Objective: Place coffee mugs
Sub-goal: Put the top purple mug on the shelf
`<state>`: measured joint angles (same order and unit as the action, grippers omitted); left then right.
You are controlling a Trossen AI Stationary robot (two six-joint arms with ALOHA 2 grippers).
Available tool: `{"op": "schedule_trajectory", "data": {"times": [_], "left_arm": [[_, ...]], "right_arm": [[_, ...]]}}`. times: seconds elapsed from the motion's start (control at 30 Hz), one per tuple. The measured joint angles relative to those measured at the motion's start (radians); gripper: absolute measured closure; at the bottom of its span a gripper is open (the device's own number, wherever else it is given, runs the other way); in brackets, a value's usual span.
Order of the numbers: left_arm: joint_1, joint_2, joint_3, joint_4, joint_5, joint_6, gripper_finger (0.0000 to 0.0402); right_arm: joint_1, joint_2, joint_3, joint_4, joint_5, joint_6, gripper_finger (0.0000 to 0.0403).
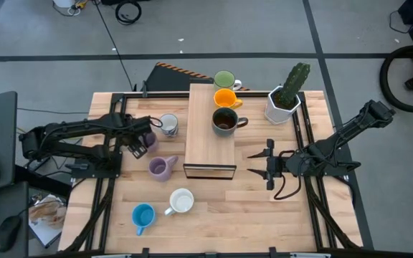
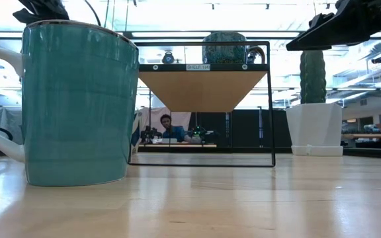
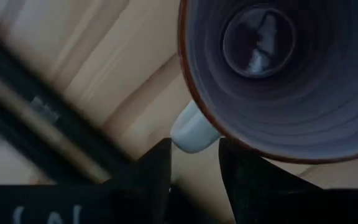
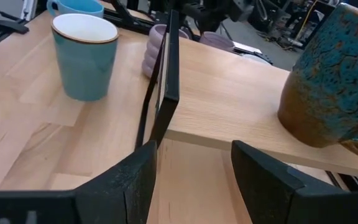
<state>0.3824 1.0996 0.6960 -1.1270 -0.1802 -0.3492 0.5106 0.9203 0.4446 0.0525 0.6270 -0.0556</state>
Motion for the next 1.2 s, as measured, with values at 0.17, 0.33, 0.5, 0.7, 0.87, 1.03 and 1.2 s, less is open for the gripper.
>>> {"op": "schedule_trajectory", "data": {"times": [0.17,0.33,0.5,0.7,0.87,1.03,1.2], "left_arm": [[-0.001,0.0,0.001,0.062,0.096,0.031,0.0263],[-0.001,0.0,0.001,0.085,0.163,0.06,0.0263],[-0.011,0.0,0.001,0.087,0.171,0.083,0.0263],[-0.07,0.0,0.001,0.176,0.179,0.044,0.0263],[-0.113,0.0,0.001,0.197,0.131,0.039,0.0263],[-0.129,0.0,0.001,0.204,0.075,-0.019,0.0263],[-0.129,0.0,0.0,0.233,0.073,-0.046,0.0263]], "right_arm": [[0.0,0.0,0.0,0.0,0.0,0.0,0.019],[0.0,0.0,0.0,0.0,-0.02,0.007,0.019],[0.0,0.0,0.0,0.0,-0.029,0.021,0.0191],[0.0,0.0,0.0,0.0,-0.029,0.026,0.0191],[0.0,0.0,0.0,0.0,-0.03,0.026,0.0191],[0.0,0.0,0.0,0.006,-0.043,0.025,0.0191],[0.0,0.0,0.0,0.006,-0.046,0.025,0.0191]]}}
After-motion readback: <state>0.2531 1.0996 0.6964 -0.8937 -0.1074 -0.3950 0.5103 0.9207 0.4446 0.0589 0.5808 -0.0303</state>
